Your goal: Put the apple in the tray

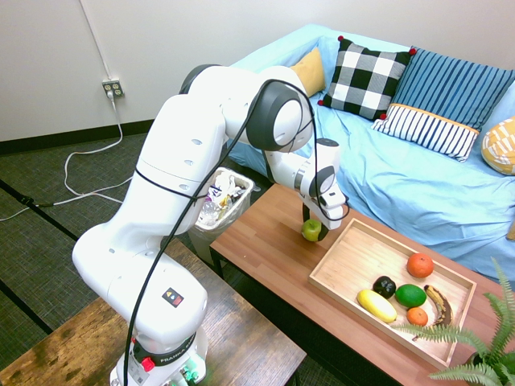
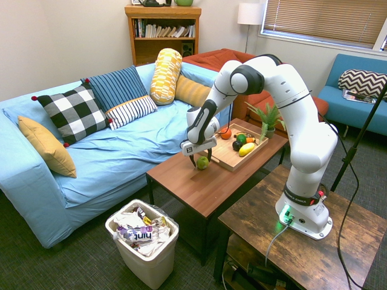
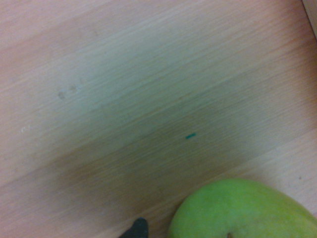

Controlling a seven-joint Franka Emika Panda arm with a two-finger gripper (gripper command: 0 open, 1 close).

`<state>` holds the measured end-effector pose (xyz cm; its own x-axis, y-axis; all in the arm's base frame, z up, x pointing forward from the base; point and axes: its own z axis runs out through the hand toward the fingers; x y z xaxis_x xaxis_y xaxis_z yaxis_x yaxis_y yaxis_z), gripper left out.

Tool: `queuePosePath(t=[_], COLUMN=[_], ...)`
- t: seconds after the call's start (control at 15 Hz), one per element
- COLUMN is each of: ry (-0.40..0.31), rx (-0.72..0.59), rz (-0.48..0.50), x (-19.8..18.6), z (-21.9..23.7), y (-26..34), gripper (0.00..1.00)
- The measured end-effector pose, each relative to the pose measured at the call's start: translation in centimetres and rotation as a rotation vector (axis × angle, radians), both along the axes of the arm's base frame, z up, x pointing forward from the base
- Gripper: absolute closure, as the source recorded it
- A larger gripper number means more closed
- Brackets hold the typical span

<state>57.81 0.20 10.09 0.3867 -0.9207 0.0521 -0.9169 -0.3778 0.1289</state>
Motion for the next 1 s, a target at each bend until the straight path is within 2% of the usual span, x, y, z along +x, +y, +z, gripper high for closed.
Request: queuePosePath(t=[0.4, 0.53, 0.8, 1.0], ry=[0.014, -0.002, -0.071, -0.065], rx=[0.023, 0.036, 0.026, 0.004], rz=[0.013, 0.012, -0.038, -0.104], x=[-0.3, -0.2, -0.1, -1.5], z=[0.0, 1.2, 6.8, 7.6], y=[-0.4, -1.2, -6.3, -11.9], gripper=[1.00, 1.00, 1.00, 1.00])
